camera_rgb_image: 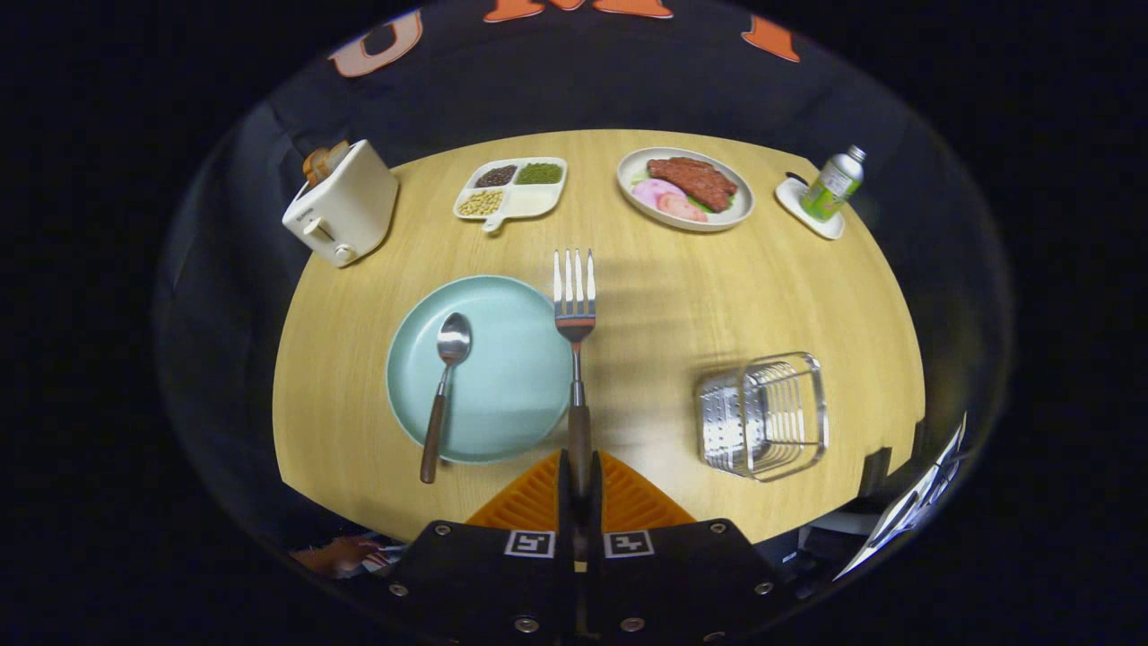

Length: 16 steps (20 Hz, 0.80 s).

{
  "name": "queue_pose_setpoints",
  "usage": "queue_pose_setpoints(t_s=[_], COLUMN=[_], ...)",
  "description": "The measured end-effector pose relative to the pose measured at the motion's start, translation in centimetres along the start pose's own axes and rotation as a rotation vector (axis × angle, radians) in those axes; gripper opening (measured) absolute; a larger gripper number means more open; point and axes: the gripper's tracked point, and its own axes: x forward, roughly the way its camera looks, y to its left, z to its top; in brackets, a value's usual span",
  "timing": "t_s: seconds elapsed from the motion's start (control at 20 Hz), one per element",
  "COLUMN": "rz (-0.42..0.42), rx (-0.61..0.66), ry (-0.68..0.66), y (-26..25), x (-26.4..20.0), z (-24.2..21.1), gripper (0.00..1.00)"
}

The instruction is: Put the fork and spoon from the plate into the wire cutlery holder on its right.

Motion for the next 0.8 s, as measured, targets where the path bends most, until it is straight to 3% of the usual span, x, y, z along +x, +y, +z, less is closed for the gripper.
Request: queue_pose_setpoints(t_s=[0.3,0.8], rz=[-0.089,-0.020], rx=[0.038,-0.056], ry=[0.046,0.207], y=[-8.5,-12.4], x=[-2.2,-2.3], z=[-2.9,-6.8], gripper=[0.06,0.05])
